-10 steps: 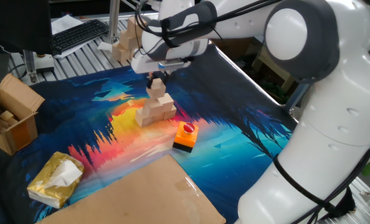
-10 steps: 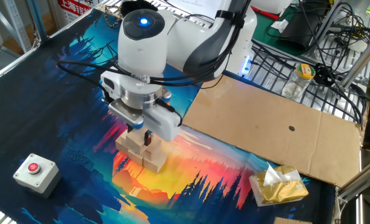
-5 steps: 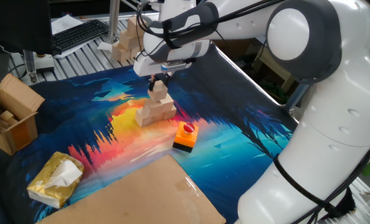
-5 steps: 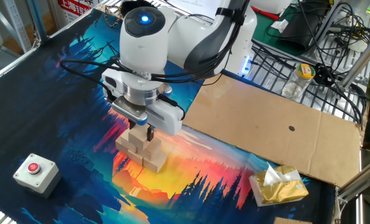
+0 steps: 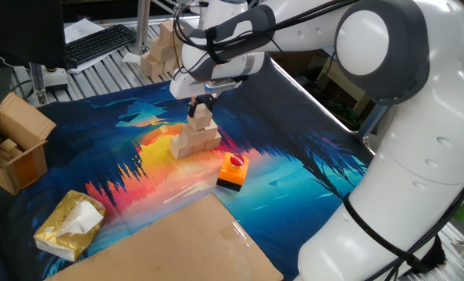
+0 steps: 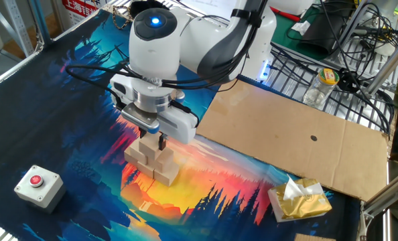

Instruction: Stack the blocks into a pyramid shape

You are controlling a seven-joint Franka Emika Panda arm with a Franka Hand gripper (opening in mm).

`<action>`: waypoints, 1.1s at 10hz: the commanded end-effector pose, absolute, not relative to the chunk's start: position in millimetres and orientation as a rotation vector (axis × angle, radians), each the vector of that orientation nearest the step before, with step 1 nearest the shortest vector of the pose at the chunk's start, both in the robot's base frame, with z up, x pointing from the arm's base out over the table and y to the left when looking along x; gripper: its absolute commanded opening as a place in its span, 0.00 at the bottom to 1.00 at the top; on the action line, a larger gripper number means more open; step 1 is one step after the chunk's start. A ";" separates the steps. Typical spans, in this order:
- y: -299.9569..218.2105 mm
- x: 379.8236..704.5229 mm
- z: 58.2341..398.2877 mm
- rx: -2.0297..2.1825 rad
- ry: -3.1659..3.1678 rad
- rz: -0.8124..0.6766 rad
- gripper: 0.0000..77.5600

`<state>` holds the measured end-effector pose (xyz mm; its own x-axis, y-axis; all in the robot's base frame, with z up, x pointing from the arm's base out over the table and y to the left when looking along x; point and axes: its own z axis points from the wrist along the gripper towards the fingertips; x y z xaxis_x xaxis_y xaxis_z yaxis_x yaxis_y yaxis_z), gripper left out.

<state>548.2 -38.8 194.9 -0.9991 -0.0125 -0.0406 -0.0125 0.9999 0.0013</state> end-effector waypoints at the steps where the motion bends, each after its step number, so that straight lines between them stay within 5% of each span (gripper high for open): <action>1: -43.8 548.3 193.0 -0.022 3.100 0.020 0.01; 11: -43.9 547.8 192.2 -0.011 3.146 -0.056 0.01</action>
<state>546.9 -43.8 190.7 -0.9999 -0.0064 0.0079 -0.0067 0.9994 -0.0346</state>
